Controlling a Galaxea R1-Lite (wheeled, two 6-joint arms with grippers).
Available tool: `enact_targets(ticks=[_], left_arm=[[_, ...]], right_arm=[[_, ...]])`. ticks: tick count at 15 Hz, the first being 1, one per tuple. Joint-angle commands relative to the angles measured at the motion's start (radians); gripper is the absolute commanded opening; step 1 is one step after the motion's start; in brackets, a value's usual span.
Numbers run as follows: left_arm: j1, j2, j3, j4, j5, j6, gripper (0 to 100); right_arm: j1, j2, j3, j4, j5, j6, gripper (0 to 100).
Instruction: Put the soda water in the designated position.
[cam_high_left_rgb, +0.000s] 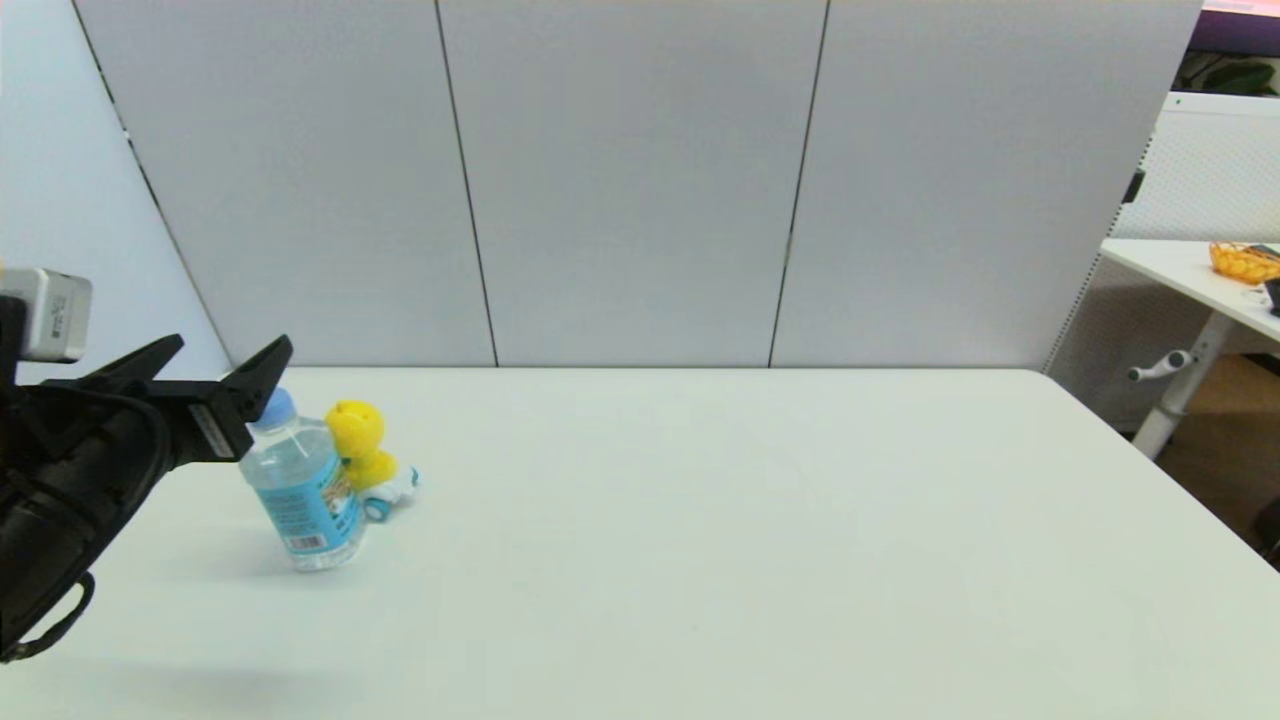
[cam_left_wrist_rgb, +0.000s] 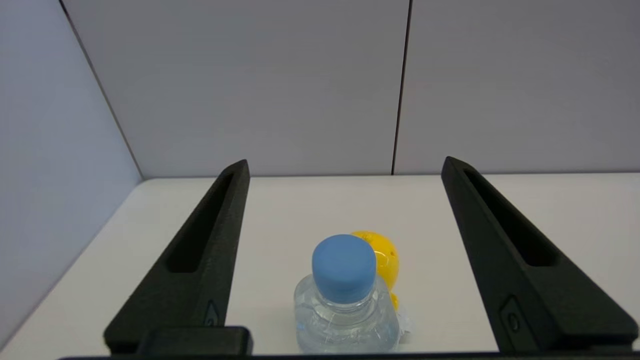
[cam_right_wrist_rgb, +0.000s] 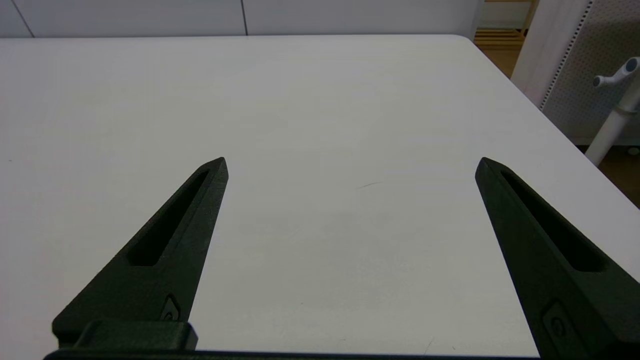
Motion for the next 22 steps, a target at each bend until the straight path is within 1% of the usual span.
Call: enact_targets(ticks=[1,6,9,11,13,14,17,20,22], left_arm=[[0.001,-0.306,-0.003,0.196,-0.001,0.036,100],[0.02,-0.588,-0.078,0.503,-0.01,0.114,100],[0.058,-0.755,-0.066,0.639,-0.011,0.134,100],[0.075,-0.814,-0.006,0.662,-0.027,0.13,100],[0.116,-0.867,0.032,0.674,-0.073,0.13,100],[0.136,-0.904,0.04,0.705,-0.094,0.13,100],[0.162,-0.999,0.123,0.727,-0.145,0.13,100],[0.162,-1.118,0.261,0.731,-0.145,0.121,100],[0.17,-1.191,0.328,0.773,-0.146,0.058,100]], right_arm=[[0.0,0.001,0.0,0.0,0.0,0.0,100],[0.0,0.001,0.0,0.0,0.0,0.0,100],[0.0,0.001,0.0,0.0,0.0,0.0,100],[0.0,0.001,0.0,0.0,0.0,0.0,100],[0.0,0.001,0.0,0.0,0.0,0.0,100],[0.0,0.001,0.0,0.0,0.0,0.0,100],[0.0,0.001,0.0,0.0,0.0,0.0,100],[0.0,0.001,0.0,0.0,0.0,0.0,100],[0.0,0.001,0.0,0.0,0.0,0.0,100]])
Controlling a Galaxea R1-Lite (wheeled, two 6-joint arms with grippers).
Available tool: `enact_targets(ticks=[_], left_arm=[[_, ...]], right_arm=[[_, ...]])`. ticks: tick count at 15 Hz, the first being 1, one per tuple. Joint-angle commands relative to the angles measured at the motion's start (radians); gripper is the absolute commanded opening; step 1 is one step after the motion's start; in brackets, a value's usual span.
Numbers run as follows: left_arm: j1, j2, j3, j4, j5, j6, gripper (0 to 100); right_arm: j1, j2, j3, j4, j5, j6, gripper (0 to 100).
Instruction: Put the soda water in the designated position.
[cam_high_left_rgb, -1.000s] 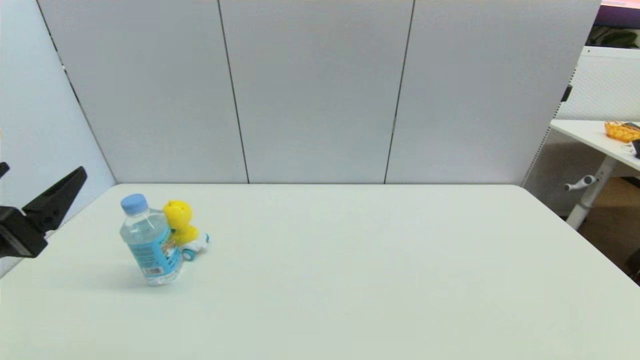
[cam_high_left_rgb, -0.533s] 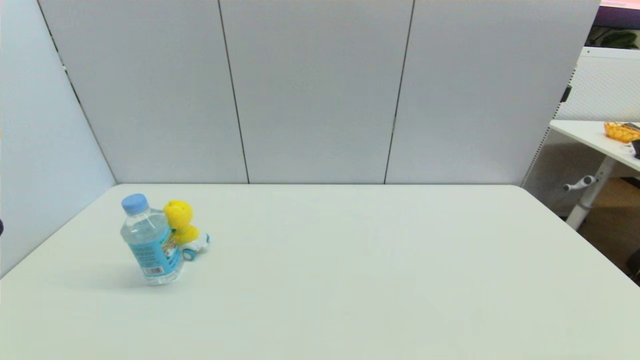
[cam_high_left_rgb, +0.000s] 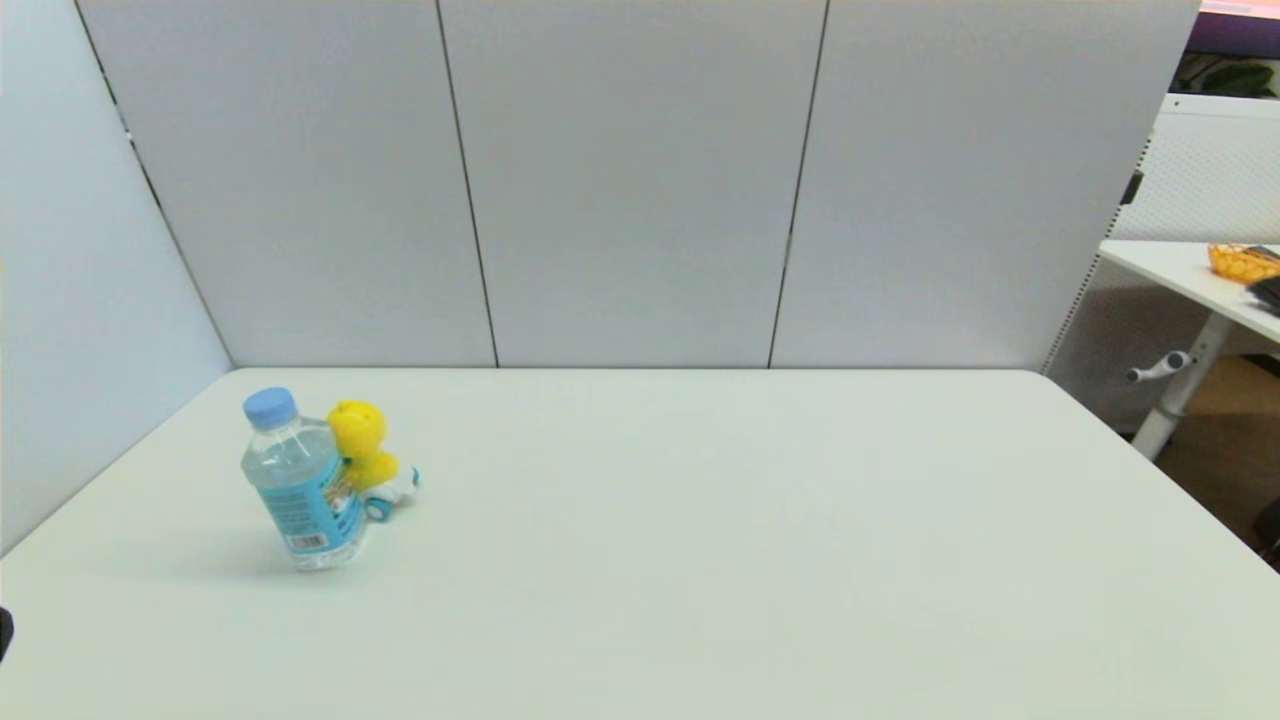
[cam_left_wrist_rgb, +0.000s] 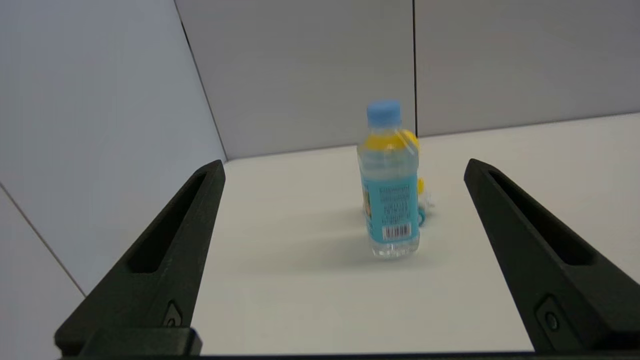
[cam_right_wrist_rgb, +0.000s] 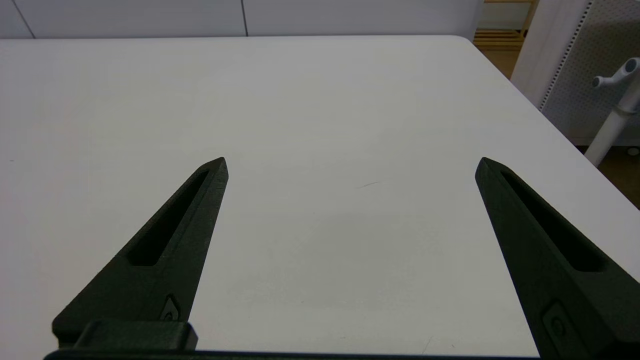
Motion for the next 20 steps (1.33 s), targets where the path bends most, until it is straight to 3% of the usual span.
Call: enact_targets(ticks=[1,5,20], left_arm=[[0.009,-0.205,0.124,0.128,-0.001,-0.096,100],[0.011,-0.285,0.124,0.346,-0.005,-0.153,100],[0.011,-0.285,0.124,0.343,0.016,-0.271,100]], right_arm=[[0.0,0.001,0.0,0.0,0.0,0.0,100],[0.0,0.001,0.0,0.0,0.0,0.0,100],[0.0,0.001,0.0,0.0,0.0,0.0,100]])
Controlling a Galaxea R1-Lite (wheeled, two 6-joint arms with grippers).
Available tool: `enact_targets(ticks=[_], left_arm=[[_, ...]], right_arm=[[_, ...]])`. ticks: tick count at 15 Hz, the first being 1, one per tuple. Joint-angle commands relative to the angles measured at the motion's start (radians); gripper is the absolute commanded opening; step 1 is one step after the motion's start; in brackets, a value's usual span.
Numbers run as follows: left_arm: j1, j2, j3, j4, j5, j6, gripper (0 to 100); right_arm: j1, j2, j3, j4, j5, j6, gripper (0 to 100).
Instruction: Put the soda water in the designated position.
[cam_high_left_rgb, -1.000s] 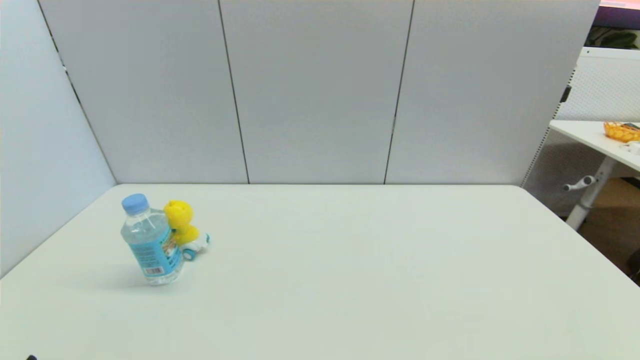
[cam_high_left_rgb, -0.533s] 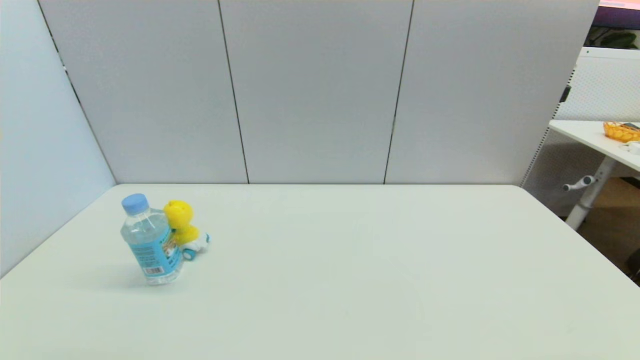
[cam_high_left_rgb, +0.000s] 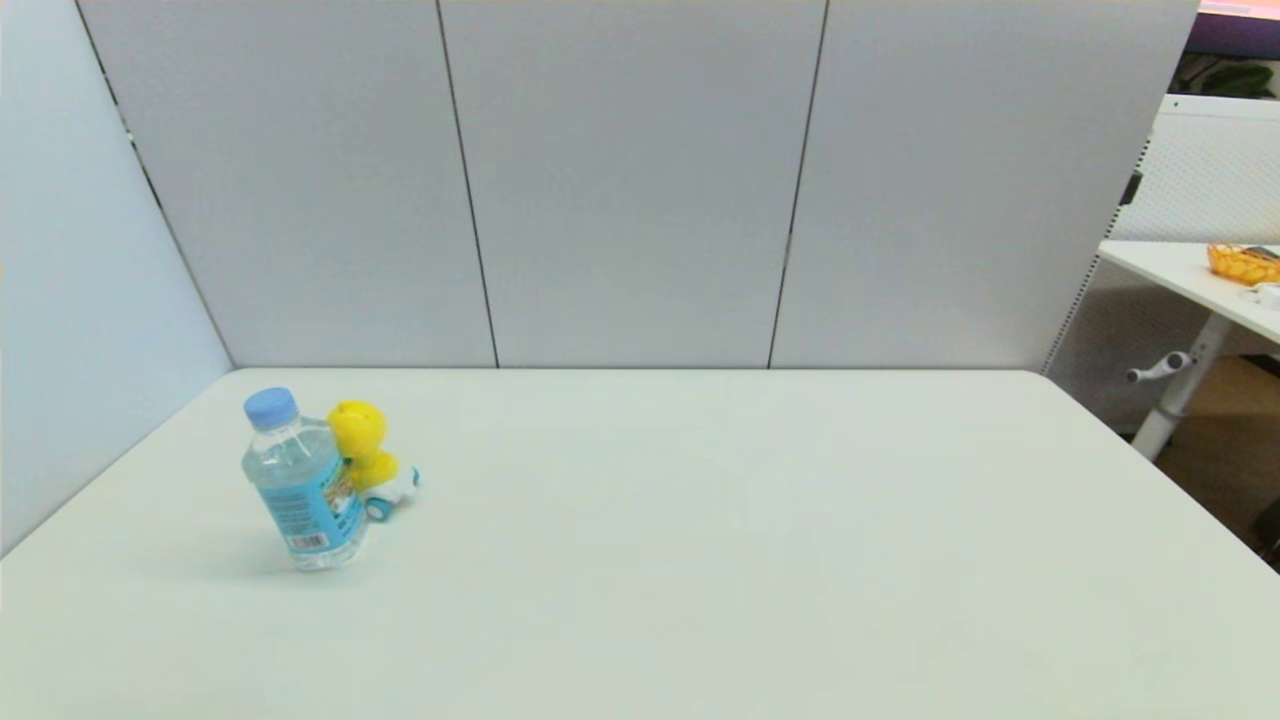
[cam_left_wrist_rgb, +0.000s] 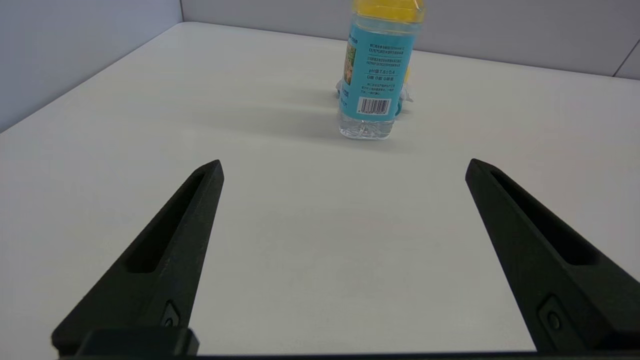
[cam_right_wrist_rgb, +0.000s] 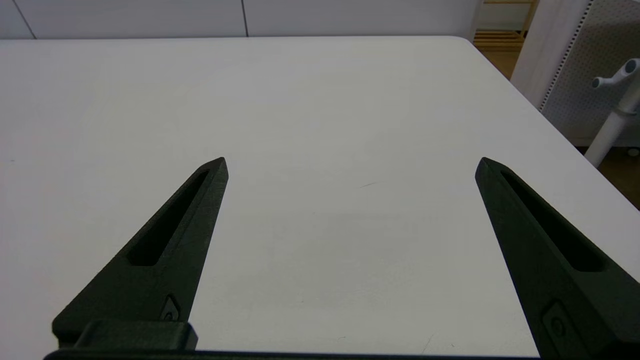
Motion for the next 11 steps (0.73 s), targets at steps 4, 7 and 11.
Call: enact_targets(ticks=[4,7,11], left_arm=[[-0.001,0.0,0.0,-0.002,0.0,-0.001,100],[-0.001,0.0,0.0,0.0,0.0,-0.001,100],[-0.001,0.0,0.0,-0.002,0.0,-0.001,100]], right_arm=[[0.0,0.001,-0.002,0.003,-0.001,-0.009,100],[0.0,0.001,-0.002,0.002,0.0,-0.003,100],[0.0,0.001,-0.002,0.0,0.0,-0.003,100]])
